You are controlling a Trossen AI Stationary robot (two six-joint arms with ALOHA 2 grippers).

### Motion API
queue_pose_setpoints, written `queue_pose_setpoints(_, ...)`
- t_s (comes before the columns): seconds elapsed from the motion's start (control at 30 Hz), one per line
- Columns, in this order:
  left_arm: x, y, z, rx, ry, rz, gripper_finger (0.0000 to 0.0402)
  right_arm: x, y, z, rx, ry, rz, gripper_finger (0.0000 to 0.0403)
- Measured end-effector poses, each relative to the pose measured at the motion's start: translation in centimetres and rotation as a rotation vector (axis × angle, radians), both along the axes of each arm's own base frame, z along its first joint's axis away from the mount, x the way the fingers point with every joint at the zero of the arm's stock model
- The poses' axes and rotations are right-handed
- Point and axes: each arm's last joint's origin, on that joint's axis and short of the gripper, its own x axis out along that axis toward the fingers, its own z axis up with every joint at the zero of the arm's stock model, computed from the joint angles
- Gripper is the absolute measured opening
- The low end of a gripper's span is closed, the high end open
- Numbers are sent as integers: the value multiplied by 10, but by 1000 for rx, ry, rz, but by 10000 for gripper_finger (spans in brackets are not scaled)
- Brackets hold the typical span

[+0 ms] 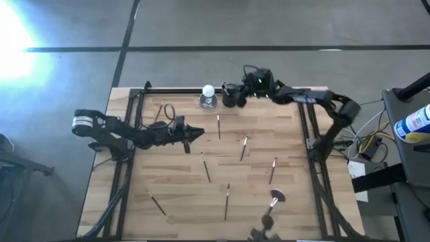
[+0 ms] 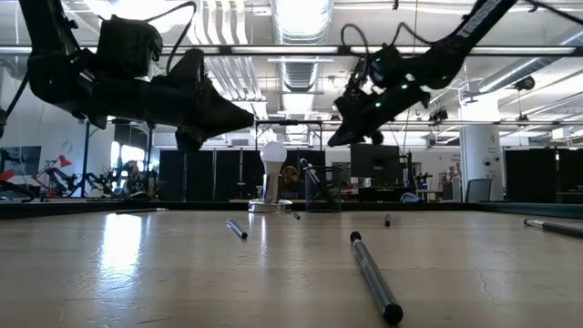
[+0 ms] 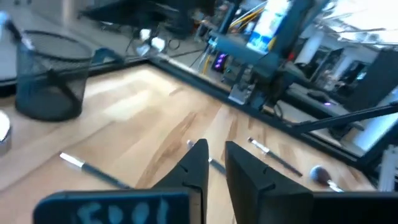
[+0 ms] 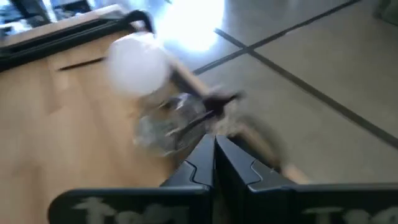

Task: Pick & Place Makeup Supplies
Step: Put the makeup brush into the black makeup holder

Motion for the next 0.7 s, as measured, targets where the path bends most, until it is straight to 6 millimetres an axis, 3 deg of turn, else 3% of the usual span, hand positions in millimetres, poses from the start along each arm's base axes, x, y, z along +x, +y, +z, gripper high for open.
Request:
queue_pose_setpoints(0.17,14,-6,0,-15,132,72,7,-22,66,-16,3,-86,58,8)
queue_pose_setpoints(0.37,37,-29,9,-83,332,96,1,-53,135,-32,-34,-164,52,8)
queue_pose_setpoints(0.53,46,-60,24,-185,581,176,0,-79,165,-38,-53,-223,39,8)
queue_pose_setpoints(0.7,34,-99,42,-389,729,319,0,-97,173,-37,-80,-294,34,8)
